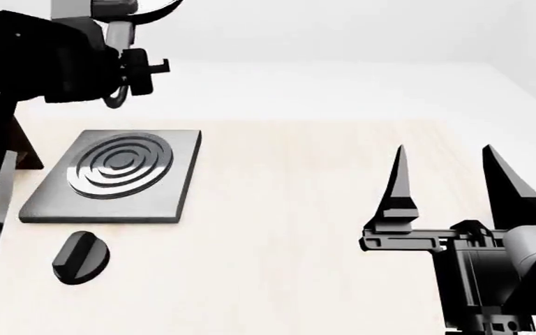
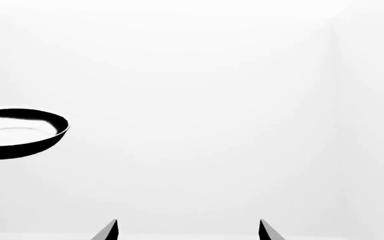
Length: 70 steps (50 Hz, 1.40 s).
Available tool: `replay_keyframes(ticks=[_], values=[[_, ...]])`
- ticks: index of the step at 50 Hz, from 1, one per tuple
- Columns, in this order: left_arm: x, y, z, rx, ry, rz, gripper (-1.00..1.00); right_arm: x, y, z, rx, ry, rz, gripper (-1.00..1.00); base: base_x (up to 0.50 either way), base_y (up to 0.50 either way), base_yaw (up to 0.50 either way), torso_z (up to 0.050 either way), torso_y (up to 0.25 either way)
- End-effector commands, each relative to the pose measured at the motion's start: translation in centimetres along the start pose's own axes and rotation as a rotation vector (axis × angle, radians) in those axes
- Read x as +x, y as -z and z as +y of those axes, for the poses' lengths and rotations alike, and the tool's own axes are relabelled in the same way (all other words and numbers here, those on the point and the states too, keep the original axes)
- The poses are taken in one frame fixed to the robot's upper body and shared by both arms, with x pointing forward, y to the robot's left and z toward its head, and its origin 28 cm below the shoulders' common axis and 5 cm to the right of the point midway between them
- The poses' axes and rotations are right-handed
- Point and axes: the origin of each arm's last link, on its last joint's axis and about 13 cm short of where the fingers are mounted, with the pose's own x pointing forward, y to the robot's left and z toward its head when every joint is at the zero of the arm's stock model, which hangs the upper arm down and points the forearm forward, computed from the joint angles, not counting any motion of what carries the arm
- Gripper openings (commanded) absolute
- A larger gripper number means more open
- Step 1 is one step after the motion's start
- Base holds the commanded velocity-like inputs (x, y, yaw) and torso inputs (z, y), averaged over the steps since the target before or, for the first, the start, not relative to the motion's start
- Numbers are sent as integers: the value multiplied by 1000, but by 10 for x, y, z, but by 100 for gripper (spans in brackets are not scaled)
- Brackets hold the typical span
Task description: Put the frying pan on top of the cabinet.
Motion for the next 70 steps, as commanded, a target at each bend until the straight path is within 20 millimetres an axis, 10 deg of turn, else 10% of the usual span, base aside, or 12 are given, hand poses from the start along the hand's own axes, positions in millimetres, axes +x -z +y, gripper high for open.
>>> replay_keyframes(ticks=[1, 28, 70], values=[[-14, -46, 26, -96, -189, -79, -100, 1, 0, 0, -1, 0, 2, 100, 0, 0, 0, 0, 0], [-18, -42, 89, -405, -548, 1, -100, -2, 0, 0, 1, -2, 4, 100, 0, 0, 0, 0, 1], [-3, -16, 117, -549, -666, 101, -100, -1, 0, 1, -2, -5, 8, 100, 0, 0, -1, 0, 1]])
